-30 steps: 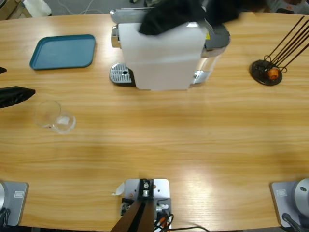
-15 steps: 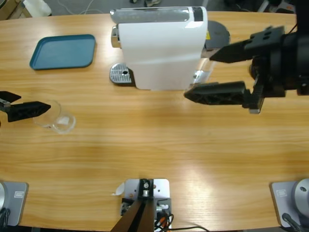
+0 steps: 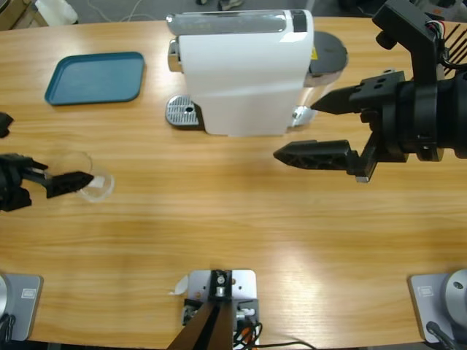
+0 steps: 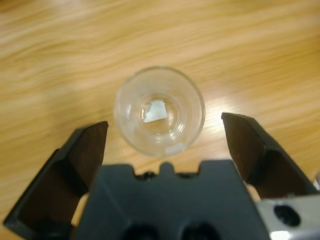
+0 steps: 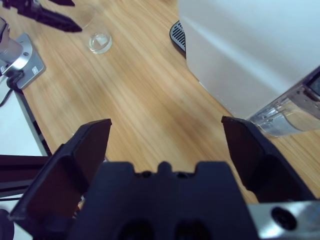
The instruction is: Pour coffee
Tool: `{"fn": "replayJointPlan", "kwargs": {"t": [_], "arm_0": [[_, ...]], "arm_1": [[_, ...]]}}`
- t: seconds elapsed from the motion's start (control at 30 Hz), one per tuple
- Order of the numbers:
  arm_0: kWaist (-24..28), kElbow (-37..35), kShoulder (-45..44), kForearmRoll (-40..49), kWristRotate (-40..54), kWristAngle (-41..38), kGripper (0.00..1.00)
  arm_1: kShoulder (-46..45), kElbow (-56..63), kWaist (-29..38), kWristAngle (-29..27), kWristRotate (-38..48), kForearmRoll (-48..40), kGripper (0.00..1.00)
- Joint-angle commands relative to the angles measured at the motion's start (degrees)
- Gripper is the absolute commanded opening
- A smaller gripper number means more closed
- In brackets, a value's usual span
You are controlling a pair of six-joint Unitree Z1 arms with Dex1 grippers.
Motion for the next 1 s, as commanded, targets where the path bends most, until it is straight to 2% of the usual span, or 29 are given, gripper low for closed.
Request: {"fn": "replayJointPlan", "kwargs": {"t": [0.03, 0.2, 0.4, 0.5, 0.7, 0.8, 1.0], "arm_0": [[-4.56, 7.65, -1.27, -9.51, -0.32, 3.42, 0.999], [-6.75, 7.14, 4.28, -10.23, -2.22, 10.01, 0.996], [-6.98, 10.68, 5.99, -15.91, -3.36, 10.68, 1.000], [-8.92, 11.96, 4.12, -16.22, -5.35, 12.07, 1.000], [-11.57, 12.22, 8.94, -17.75, -8.65, 13.68, 1.000], [-11.85, 12.86, 12.02, -19.83, -10.38, 14.70, 0.998], [-12.03, 13.19, 11.54, -19.81, -11.89, 15.28, 0.996]], "arm_1": [[2.11, 2.27, 0.70, -0.52, 0.78, -0.71, 1.000], [1.81, 2.58, 0.70, -0.64, 1.04, -0.71, 1.000], [1.35, 3.51, 0.70, -1.05, 1.22, -0.71, 1.000], [1.65, 3.46, 0.70, -1.14, 1.66, -1.26, 1.000], [0.09, 4.20, 0.70, -1.77, 4.38, -3.97, 1.000], [-1.30, 4.16, 0.70, -2.42, 4.38, -3.97, 1.000], [-1.76, 4.48, 0.70, -2.37, 4.49, -3.81, 1.000]]}}
